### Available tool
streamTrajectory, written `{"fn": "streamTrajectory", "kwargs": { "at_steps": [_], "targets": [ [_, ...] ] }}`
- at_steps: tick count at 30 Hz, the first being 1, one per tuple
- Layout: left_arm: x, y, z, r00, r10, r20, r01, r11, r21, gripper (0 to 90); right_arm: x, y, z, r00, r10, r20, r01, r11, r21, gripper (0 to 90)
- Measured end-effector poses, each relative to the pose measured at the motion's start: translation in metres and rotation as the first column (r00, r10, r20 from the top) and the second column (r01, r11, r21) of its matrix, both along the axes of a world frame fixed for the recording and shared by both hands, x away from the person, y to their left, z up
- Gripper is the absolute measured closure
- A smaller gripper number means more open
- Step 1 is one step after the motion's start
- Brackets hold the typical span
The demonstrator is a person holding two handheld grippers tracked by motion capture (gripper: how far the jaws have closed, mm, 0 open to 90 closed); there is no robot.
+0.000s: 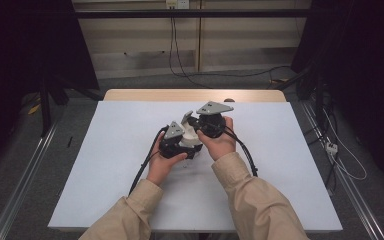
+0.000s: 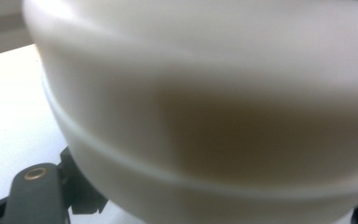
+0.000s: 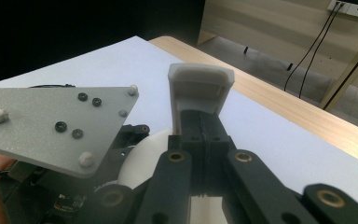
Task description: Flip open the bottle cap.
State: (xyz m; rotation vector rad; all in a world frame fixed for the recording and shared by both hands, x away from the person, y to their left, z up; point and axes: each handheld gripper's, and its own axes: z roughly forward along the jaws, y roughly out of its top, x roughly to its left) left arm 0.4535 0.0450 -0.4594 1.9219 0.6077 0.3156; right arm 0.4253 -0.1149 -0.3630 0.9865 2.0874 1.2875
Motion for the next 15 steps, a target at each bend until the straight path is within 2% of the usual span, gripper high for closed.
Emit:
{"fn": "streamTrajectory", "kwargs": {
  "at_steps": [15],
  "targets": [
    [0.0004,0.0004,-0.0001,1.0,-0.001,0.002,0.001,1.0,0.003,18.3,0.0059,0.0034,0.0009,0.9999,-0.003,0.013,0.003,1.0,0.009,90.0]
  ]
}}
